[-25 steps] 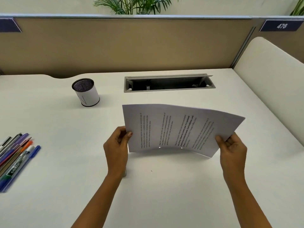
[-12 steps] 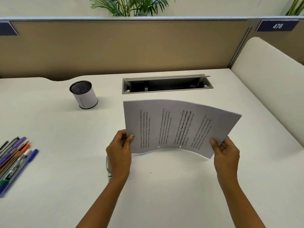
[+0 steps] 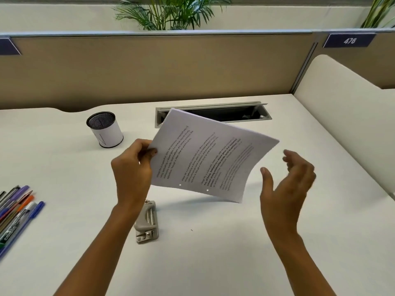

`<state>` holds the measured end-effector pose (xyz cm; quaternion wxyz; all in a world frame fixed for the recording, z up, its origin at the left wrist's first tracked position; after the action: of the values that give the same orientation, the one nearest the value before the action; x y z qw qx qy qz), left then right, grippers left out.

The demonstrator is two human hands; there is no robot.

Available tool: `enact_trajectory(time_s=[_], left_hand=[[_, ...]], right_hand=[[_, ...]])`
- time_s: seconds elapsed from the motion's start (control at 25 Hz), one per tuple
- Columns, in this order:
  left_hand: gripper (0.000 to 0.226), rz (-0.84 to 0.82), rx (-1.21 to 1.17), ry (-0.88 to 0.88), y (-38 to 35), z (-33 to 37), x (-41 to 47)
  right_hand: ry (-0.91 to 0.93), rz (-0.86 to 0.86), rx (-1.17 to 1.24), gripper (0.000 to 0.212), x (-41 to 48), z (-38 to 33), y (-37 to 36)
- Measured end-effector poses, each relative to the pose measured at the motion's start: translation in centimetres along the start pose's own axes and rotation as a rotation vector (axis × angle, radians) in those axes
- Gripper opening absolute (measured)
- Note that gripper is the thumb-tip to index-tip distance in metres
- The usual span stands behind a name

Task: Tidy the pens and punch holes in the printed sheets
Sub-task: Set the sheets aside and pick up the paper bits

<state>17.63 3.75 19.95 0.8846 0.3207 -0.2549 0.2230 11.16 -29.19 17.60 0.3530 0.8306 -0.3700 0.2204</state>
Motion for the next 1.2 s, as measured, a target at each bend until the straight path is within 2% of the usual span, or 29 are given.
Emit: enact_trajectory(time_s=[0.08,0.16,0.24,0.36,0.44,0.6,0.72,0.8,0.92,1.08,1.2], left_hand=[[0.007,-0.016,0.061,-0.125,0.2,1.9,0.7],[0.008,-0.024,0.103,-0.214,0.5,3.4,1.4],[0.008,-0.025,0.103,-0.258,0.7,4.7,2.1],[0.009,-0.020,0.069,-0.322,1.0,6.3,3.4],[0.012,-0.014,0.047,-0.340,0.7,7.0,4.1],[0.053,-0.033,0.019,-0.198,-1.8,6.3,3.9],[0.068,-0.183,-0.021,-0.038,-6.4,4.3,0.5],[0.073,-0.387,0.048,-0.010,-10.9,3.2,-3.4],[0.078,-0.650,0.239,-0.074,-17.5,1.7,-9.4],[0.079,-0.770,0.363,-0.047,-23.3,0.0,-13.2],[0.080,-0.766,0.408,-0.048,-25.2,-0.3,-14.1]], right_hand=[[0.128,-0.052,0.008,0.052,0.7,-2.8,-1.0],[0.169,-0.158,0.049,0.051,1.9,-4.1,-2.5],[0.198,-0.230,0.077,0.039,2.9,-4.5,-3.5],[0.215,-0.225,0.139,0.015,3.6,-4.4,-3.3],[0.154,-0.226,0.183,0.013,4.1,-3.5,-3.2],[0.005,-0.176,0.211,0.015,6.2,-0.7,-2.4],[-0.175,-0.124,0.207,0.011,8.4,3.5,-1.8],[-0.331,-0.121,0.168,0.013,9.6,7.2,-2.0],[-0.579,-0.184,0.088,0.010,10.6,13.4,-2.8],[-0.742,-0.294,-0.003,0.013,11.8,19.9,-4.5],[-0.784,-0.338,-0.068,0.022,13.0,23.5,-5.9]])
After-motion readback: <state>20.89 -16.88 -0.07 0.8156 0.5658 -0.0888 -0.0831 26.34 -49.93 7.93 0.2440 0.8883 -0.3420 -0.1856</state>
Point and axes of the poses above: each hand's wrist, its own x-axis towards the middle knuckle, its own y-axis out of the back of the hand, z = x × y, the point moved 10 cm from there along x, towards the middle knuckle, and after that the axes turned 1 degree about y, right-handed, at the moved point
